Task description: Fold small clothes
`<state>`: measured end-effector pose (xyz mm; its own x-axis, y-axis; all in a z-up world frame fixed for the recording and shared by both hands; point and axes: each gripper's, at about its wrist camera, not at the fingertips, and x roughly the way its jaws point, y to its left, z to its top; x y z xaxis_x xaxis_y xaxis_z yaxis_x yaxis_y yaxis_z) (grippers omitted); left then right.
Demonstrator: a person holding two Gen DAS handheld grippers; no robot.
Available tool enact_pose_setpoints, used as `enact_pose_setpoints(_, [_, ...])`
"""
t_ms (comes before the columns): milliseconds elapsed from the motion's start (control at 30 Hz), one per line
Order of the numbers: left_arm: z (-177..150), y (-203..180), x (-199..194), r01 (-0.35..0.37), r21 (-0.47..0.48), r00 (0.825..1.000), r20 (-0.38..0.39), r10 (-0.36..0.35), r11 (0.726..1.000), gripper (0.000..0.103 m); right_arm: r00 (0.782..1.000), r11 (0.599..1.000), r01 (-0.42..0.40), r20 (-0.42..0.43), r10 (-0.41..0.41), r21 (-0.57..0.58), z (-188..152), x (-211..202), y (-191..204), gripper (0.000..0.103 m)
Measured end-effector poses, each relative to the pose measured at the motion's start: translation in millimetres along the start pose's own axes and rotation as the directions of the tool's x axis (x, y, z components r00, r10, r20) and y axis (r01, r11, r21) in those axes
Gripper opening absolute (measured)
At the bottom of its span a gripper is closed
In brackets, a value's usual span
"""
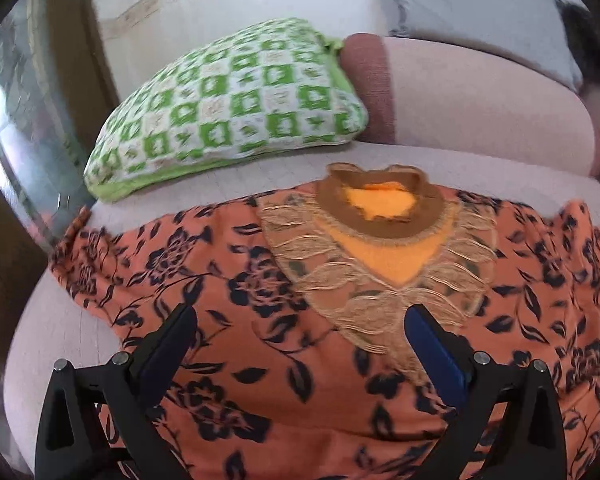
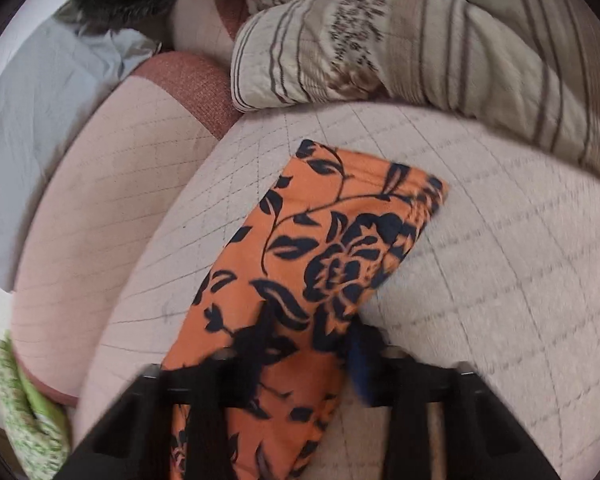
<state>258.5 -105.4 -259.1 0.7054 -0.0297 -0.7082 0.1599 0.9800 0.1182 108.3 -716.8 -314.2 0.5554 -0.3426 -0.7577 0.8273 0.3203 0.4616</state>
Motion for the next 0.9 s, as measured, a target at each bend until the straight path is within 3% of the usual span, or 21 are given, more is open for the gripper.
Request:
enact_pose_setpoints(33, [1.5,7.3,2.1,-0.007,-0.020,1.000,-0.007,0.007,1.000,0.103,1.000,1.000,-0.024,-0.003,0.024,0.012,1.5,-2.0,-1.5,0.006])
enact_pose_setpoints(100, [4.4,22.4,3.8,-0.029,-0.063,1.000,-0.012,0.028,0.998,0.103,0.993,0.992,-0.118,0.023,0.117,0.044,2.9,-17.7,2.3,0.006])
enact_pose_setpoints(200, [8.3,48.8,-1.2,-0.072,-0.131,0.997,0.003,0.073,0.989,0.103,0.963,0.964,-0.264,0.060,0.264,-0.009,-2.6,-58.0,32.3,0.006])
enact_pose_setpoints(267, [9.3,62.4,-4.9,-0.106,-0.146,0.994,0.010,0.108,0.984,0.103,0.925,0.926,-0.371,0.058,0.375,-0.069,-12.0,-90.0,66.8,0.006])
enact_pose_setpoints(367, [10.1,86.4,-12.7,-0.157,-0.175,0.986,0.027,0.164,0.972,0.103,0.843,0.833,-0.526,0.022,0.537,-0.170,-44.0,-140.5,132.1,0.007])
enact_pose_setpoints(400, [10.7,98.2,-14.9,-0.172,-0.195,0.983,0.028,0.181,0.966,0.103,0.813,0.796,-0.571,-0.005,0.582,-0.201,-60.1,-154.7,155.9,0.007])
enact_pose_setpoints(533, [11.9,144.1,-19.8,-0.210,-0.267,0.975,0.015,0.222,0.940,0.103,0.727,0.678,-0.681,-0.144,0.671,-0.275,-149.4,-184.0,238.1,0.007])
enact_pose_setpoints(633, [10.4,174.5,-21.8,-0.248,-0.314,0.965,0.004,0.263,0.917,0.103,0.679,0.610,-0.733,-0.275,0.681,-0.300,-242.1,-177.1,295.9,0.007])
enact_pose_setpoints(700, [8.2,193.7,-22.1,-0.270,-0.337,0.959,-0.010,0.283,0.902,0.103,0.664,0.602,-0.747,-0.363,0.654,-0.282,-303.8,-161.4,325.0,0.010])
enact_pose_setpoints(767, [6.9,213.9,-22.9,-0.299,-0.361,0.951,-0.031,0.309,0.883,0.103,0.671,0.619,-0.734,-0.439,0.598,-0.279,-361.2,-142.2,348.7,0.011])
enact_pose_setpoints(800, [5.8,226.8,-22.8,-0.312,-0.381,0.947,-0.046,0.319,0.870,0.103,0.693,0.630,-0.710,-0.474,0.544,-0.314,-392.3,-131.9,360.1,0.013])
enact_pose_setpoints(833, [4.7,234.8,-23.4,-0.320,-0.395,0.944,-0.055,0.325,0.861,0.103,0.710,0.637,-0.688,-0.508,0.489,-0.348,-419.2,-124.0,368.9,0.020])
enact_pose_setpoints(867, [3.7,243.3,-23.9,-0.325,-0.409,0.942,-0.064,0.329,0.853,0.103,0.713,0.639,-0.671,-0.563,0.417,-0.376,-450.2,-113.5,376.8,0.028])
enact_pose_setpoints(900, [2.5,254.9,-24.2,-0.330,-0.431,0.940,-0.074,0.332,0.840,0.103,0.689,0.634,-0.677,-0.622,0.371,-0.373,-474.4,-105.6,380.3,0.051])
